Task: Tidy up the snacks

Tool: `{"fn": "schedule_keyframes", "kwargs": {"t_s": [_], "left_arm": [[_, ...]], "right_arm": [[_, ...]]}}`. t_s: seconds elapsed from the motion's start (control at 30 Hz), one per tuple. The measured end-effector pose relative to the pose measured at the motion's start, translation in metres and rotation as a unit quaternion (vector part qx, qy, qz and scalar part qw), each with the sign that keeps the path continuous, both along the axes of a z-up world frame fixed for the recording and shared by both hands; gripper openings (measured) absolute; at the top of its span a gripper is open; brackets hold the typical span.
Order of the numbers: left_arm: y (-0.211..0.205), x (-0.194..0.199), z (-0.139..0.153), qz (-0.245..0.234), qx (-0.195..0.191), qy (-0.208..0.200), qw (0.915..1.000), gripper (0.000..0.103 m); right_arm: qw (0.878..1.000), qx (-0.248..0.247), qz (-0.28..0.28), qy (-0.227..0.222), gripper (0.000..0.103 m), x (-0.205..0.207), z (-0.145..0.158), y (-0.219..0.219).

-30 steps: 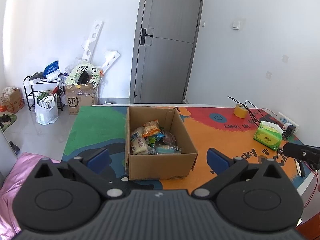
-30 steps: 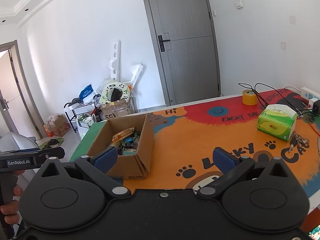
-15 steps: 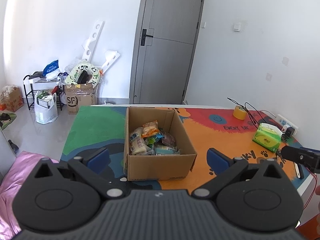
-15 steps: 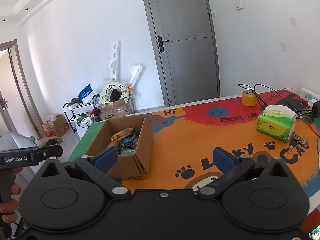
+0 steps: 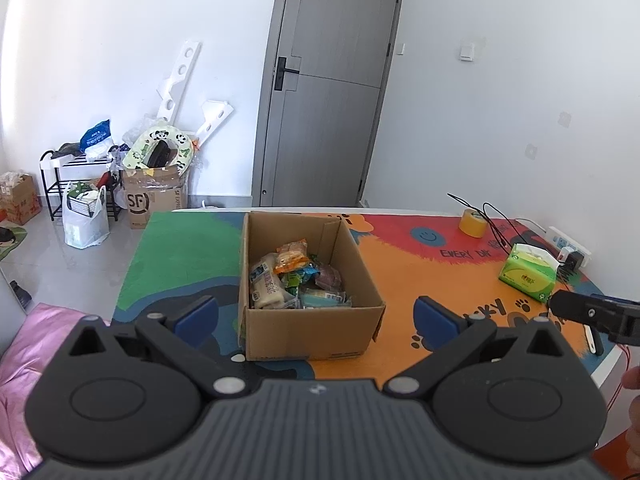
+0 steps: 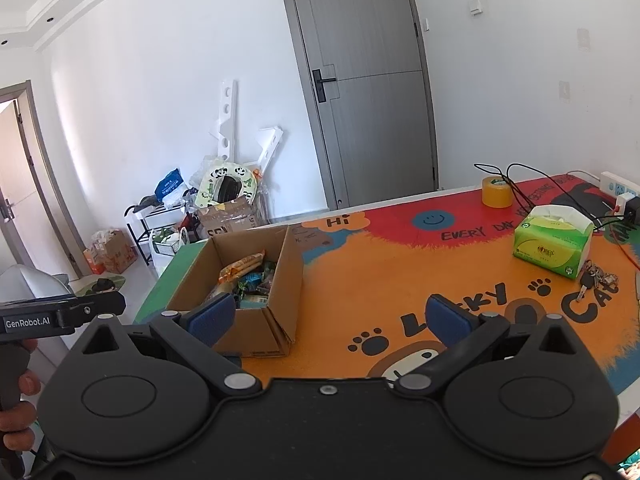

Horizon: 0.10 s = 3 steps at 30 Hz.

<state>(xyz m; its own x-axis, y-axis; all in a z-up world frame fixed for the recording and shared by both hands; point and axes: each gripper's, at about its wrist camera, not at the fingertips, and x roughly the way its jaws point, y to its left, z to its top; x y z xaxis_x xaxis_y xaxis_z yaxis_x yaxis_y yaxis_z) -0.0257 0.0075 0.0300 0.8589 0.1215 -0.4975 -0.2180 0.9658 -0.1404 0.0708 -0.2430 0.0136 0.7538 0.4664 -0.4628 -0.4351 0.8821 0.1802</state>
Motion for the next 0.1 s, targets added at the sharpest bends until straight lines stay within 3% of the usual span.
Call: {"fn": "schedule_keyframes", "kwargs": {"t_s": [0.1], "left_arm": [[0.0019, 0.0005, -0.0002, -0.002, -0.006, -0.006, 1.0000, 0.103]], "right_arm": [[1.000, 0.010, 0.000, 0.009, 0.103, 0.0028, -0.0032, -0.0004]]}}
